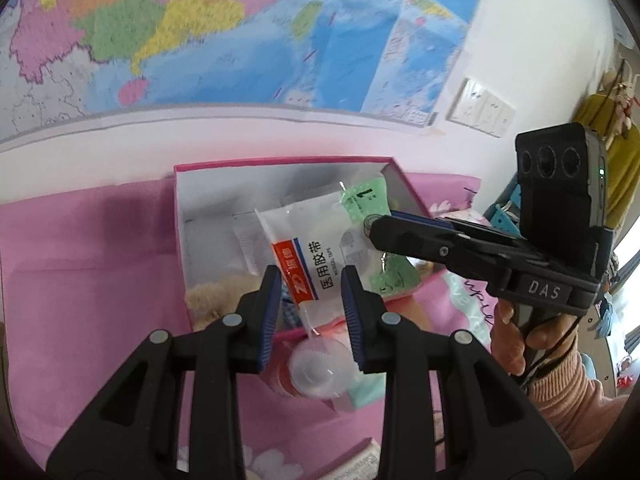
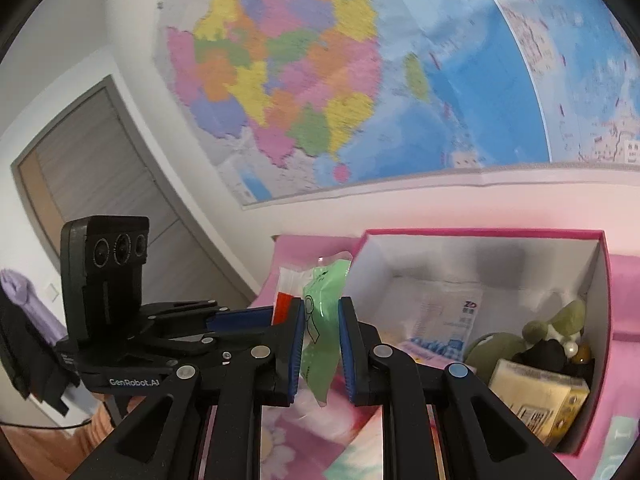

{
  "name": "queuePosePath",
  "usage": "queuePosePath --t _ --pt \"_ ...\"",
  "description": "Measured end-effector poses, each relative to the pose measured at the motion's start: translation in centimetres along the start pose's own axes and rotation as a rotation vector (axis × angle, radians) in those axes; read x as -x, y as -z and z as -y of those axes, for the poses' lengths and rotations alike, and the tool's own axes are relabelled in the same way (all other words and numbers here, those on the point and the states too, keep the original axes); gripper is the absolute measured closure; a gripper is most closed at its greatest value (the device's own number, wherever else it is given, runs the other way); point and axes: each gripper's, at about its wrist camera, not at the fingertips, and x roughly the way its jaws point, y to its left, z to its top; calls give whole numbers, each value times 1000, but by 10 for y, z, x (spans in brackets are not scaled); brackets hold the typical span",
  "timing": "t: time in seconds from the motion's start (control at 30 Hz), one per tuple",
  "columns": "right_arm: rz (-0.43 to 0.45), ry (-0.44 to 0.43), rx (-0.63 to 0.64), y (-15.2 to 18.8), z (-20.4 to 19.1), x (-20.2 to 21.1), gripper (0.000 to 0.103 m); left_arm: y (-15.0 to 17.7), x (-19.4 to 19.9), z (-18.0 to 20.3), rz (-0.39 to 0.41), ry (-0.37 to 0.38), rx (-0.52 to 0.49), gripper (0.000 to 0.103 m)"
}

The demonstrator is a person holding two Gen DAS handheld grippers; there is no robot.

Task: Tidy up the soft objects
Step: 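Carry the medical packet into the pink box and open the right tool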

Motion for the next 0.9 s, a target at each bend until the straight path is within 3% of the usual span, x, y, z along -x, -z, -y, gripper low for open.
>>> queuePosePath --t 0.3,0.43,0.67,0.9 --pt "-42 72 -58 -2 29 -34 83 -11 -38 -17 -70 -36 59 70" --pt "-56 138 -78 -3 38 -46 72 -12 -48 -24 -85 -58 95 70" --pt "-50 213 -70 4 43 -42 66 -4 -41 -19 -52 -104 83 70" --pt "-45 213 -46 14 37 -25 66 6 -17 -15 3 -109 72 70"
